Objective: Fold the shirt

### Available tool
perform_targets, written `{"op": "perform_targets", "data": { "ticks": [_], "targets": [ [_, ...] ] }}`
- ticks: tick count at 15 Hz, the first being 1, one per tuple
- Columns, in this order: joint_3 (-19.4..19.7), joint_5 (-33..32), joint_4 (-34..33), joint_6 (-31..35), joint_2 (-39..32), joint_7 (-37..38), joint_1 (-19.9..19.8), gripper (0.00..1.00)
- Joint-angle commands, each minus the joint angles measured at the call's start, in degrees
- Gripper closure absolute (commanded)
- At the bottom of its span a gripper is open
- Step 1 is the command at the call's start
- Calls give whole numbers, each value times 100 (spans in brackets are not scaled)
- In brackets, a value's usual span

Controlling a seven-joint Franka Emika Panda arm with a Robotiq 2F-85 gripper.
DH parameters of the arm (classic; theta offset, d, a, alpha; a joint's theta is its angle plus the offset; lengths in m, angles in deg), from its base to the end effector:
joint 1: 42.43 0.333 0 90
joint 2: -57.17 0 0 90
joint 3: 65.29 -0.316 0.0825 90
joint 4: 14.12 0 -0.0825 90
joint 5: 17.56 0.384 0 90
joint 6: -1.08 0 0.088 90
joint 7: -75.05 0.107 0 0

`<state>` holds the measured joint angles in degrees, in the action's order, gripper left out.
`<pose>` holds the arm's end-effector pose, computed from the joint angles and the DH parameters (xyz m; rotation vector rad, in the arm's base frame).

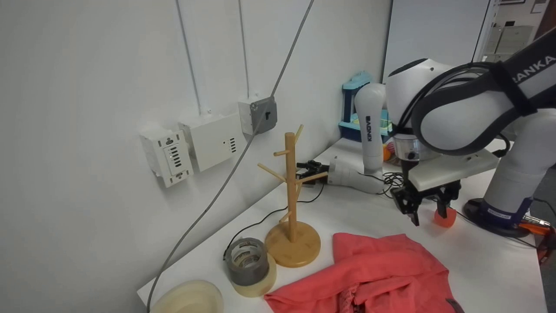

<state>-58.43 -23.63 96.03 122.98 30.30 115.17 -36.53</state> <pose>0.5960 -0.0127 0.2290 2.7607 -0.9200 -0.2939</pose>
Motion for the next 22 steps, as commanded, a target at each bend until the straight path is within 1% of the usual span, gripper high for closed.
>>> {"op": "perform_targets", "data": {
  "ticks": [1,2,4,5,7,9,10,12,15,19,20,21,22],
  "targets": [
    [-49,-33,121,126,151,-182,-49,5],
    [-94,44,136,213,151,-316,-91,1],
    [-138,139,165,421,149,-475,-122,0],
    [-303,392,-159,566,-201,-543,-106,0],
    [-392,554,-352,872,-410,-768,-106,0],
    [-526,708,-596,1107,-647,-1185,-140,0],
    [-610,758,-604,1183,-647,-1311,-60,0],
    [-707,799,-868,1226,-831,-1703,-19,0],
    [-915,812,-1306,1074,-1045,-2283,-8,0],
    [-1228,852,-1705,903,-1218,-3186,-35,0],
    [-1228,814,-1720,894,-1219,-3257,5,0],
    [-1084,780,-1430,1090,-1069,-2908,100,0],
    [-1119,779,-1480,1072,-1092,-3001,105,0]
  ]
}}
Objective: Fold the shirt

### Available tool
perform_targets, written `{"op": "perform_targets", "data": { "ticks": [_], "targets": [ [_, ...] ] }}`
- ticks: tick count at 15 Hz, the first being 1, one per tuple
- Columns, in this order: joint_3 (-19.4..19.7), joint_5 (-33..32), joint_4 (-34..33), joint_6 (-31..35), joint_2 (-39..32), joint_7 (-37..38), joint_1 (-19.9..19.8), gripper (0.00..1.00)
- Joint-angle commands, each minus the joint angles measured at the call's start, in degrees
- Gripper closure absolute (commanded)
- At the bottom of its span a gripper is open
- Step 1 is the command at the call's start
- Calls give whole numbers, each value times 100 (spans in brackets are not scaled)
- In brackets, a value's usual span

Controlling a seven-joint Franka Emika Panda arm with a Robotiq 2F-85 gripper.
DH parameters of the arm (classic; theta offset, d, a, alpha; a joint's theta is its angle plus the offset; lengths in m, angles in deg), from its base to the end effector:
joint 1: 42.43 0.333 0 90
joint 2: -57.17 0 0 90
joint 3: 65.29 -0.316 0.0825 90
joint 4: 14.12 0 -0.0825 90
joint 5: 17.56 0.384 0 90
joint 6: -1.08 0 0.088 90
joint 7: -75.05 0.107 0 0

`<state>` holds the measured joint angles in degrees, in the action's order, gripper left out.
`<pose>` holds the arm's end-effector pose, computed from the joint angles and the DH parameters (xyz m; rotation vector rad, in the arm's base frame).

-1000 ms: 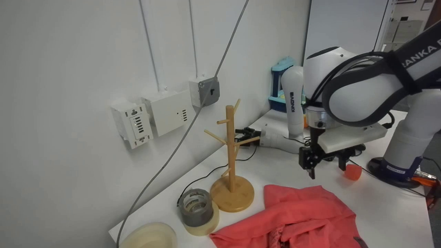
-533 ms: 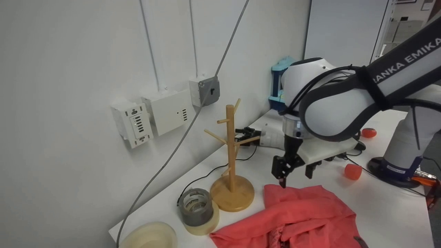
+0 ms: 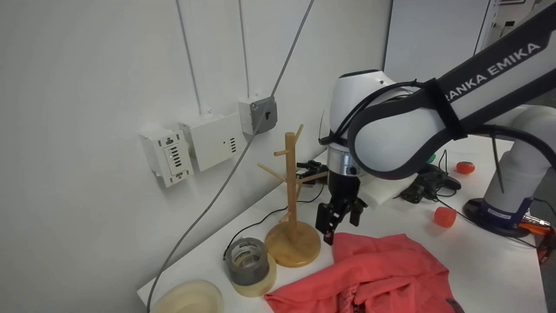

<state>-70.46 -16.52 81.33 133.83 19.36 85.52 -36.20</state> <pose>0.6702 0.1286 0.2228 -3.0752 0.0228 0.0300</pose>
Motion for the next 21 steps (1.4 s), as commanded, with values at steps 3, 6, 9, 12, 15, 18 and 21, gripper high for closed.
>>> {"op": "perform_targets", "data": {
  "ticks": [3,6,9,12,15,18,21],
  "targets": [
    [63,65,-63,-15,-38,-130,70,0],
    [58,9,-185,-119,-139,-275,67,0],
    [-51,-197,-493,-476,-370,-901,108,0],
    [-113,-458,-825,-763,-583,-1475,238,0],
    [-180,-731,-1307,-997,-855,-2056,365,0],
    [-340,-852,-1797,-1108,-1137,-2791,395,0],
    [-370,-748,-1528,-863,-991,-2813,410,0]
  ]
}}
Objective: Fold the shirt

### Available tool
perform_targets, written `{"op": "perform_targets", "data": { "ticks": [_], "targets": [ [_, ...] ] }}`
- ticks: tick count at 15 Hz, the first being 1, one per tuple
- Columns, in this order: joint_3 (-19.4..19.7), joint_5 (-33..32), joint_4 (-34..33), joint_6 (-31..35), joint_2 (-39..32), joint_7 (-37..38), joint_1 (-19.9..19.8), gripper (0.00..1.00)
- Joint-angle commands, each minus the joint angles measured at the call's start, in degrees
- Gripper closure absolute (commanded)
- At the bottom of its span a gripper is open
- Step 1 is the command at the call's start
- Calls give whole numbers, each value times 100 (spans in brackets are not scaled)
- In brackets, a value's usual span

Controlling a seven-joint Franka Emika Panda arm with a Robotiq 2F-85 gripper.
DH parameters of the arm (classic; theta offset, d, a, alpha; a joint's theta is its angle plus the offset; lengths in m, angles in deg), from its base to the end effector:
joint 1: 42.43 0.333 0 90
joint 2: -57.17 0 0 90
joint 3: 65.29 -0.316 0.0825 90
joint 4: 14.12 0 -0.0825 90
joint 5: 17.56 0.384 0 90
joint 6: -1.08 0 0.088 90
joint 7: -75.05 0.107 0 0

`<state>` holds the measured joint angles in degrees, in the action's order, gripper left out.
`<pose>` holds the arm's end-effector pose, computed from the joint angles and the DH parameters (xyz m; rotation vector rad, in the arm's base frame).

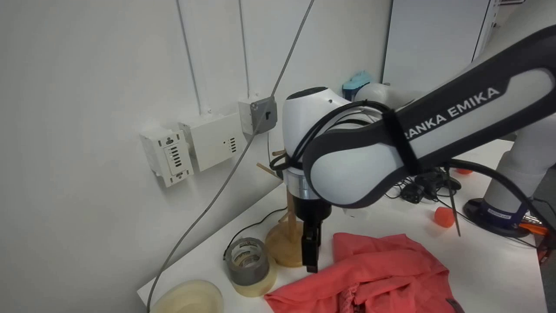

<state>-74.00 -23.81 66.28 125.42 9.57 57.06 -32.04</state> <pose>0.6924 0.2128 0.2060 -2.9450 -1.0179 0.0841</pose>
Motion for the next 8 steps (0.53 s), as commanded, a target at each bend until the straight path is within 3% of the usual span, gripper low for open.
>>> {"op": "perform_targets", "data": {
  "ticks": [1,8],
  "targets": [
    [-68,-16,-136,-19,-84,-141,-14,0],
    [-195,-12,-412,-115,-372,-476,3,0]
  ]
}}
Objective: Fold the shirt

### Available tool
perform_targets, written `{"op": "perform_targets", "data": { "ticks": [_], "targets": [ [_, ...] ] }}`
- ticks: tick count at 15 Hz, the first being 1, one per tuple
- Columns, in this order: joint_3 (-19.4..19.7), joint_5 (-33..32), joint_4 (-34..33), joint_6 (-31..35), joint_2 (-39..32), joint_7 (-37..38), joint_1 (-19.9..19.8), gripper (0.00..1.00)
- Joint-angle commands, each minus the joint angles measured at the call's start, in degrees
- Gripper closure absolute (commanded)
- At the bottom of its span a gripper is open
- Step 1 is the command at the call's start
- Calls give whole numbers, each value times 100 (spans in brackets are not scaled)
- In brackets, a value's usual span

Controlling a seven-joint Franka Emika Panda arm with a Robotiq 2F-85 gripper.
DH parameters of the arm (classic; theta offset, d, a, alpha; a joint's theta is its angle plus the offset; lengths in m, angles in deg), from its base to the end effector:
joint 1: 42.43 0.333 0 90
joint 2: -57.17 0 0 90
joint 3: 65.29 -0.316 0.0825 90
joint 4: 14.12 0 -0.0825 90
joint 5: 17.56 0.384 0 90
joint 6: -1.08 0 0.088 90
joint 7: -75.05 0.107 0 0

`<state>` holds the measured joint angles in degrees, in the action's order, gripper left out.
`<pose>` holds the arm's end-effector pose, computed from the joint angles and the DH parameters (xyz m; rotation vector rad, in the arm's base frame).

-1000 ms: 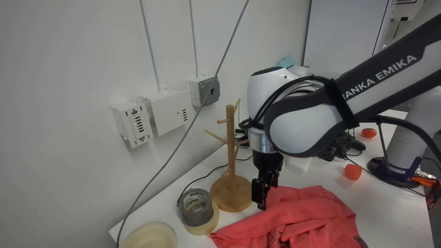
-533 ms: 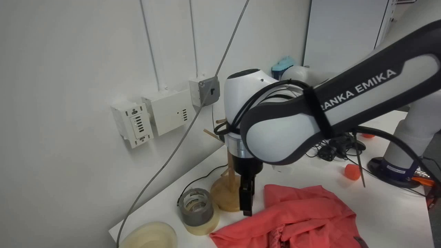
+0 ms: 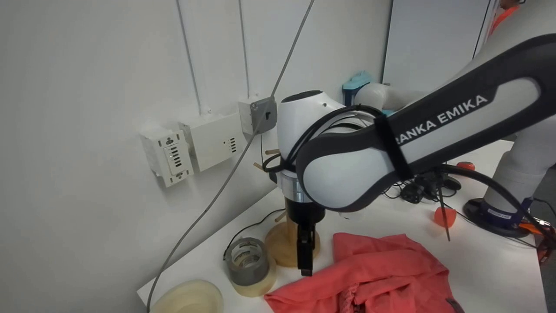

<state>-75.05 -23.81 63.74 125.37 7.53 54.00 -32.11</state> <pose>0.6976 0.2225 0.2007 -2.8969 -1.0989 0.0665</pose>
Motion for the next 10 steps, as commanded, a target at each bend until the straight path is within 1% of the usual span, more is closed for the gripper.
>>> {"op": "perform_targets", "data": {
  "ticks": [1,6,10],
  "targets": [
    [-116,-35,-223,-140,-251,-229,46,0],
    [-155,-176,-458,-153,-593,-496,261,0],
    [-21,-519,-772,-203,-839,-507,514,0]
  ]
}}
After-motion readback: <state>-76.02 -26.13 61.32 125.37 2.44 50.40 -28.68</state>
